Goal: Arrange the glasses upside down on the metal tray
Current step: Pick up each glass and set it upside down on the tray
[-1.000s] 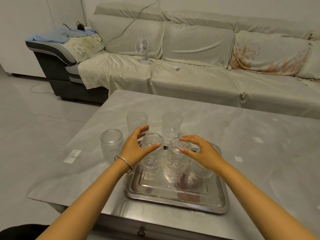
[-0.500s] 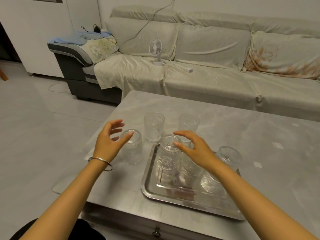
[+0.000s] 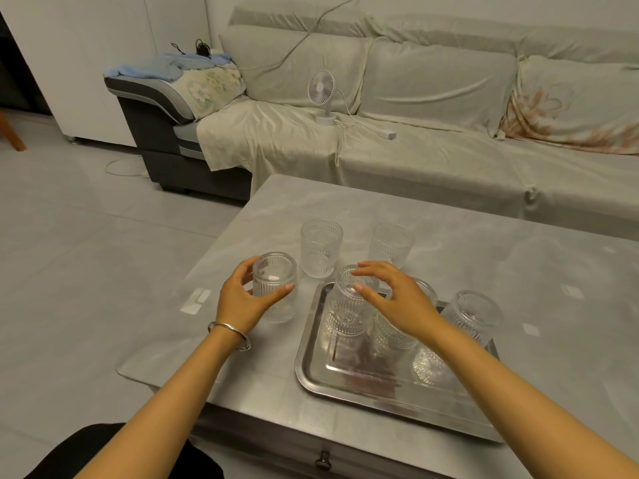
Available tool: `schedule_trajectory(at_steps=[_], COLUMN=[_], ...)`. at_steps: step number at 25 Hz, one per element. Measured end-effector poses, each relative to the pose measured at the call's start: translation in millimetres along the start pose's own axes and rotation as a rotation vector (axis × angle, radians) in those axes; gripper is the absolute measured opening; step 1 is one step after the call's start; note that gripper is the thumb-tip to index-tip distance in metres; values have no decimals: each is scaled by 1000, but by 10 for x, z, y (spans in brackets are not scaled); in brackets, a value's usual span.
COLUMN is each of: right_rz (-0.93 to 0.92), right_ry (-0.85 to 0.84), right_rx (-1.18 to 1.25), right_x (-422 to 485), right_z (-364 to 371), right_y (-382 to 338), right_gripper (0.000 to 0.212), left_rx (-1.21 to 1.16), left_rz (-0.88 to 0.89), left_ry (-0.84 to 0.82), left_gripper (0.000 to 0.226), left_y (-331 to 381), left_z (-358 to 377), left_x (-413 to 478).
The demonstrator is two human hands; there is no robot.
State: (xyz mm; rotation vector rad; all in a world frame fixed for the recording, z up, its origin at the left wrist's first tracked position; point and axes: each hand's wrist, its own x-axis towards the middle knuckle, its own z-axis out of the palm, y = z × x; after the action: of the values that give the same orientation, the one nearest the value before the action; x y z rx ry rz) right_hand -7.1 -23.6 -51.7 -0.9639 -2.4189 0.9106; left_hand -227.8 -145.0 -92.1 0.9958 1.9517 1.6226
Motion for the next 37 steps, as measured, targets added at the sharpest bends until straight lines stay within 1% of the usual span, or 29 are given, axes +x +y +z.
schedule_trajectory(at_steps=[2, 5, 8, 15, 19, 24, 31, 37], right_rz=[6, 13, 38, 80, 83, 69, 72, 69], right_ry=[19, 58, 81, 91, 88, 87, 83, 94], right_rx=[34, 69, 65, 97, 100, 96, 101, 88], right_x=[-4, -27, -99, -260, -274, -277, -284, -283], right_z=[-33, -103, -157, -256, -260, -234, -229, -209], right_y=[0, -11, 27, 117, 118, 107, 118, 128], right_gripper=[34, 32, 32, 32, 33, 33, 32, 30], left_rx=[-59, -101, -87, -32, -15, -14, -23, -15], left_rz=[33, 112, 152, 108, 89, 61, 33, 30], left_ry=[-21, -127, -244, -339, -400, -411, -386, -418], left_gripper=[68, 73, 67, 67, 75, 71, 70, 70], left_y=[111, 355, 525, 467, 398, 313, 217, 205], left_z=[-28, -64, 34, 282, 333, 431, 488, 483], left_x=[-37, -166, -355, -648, -701, -745, -736, -707])
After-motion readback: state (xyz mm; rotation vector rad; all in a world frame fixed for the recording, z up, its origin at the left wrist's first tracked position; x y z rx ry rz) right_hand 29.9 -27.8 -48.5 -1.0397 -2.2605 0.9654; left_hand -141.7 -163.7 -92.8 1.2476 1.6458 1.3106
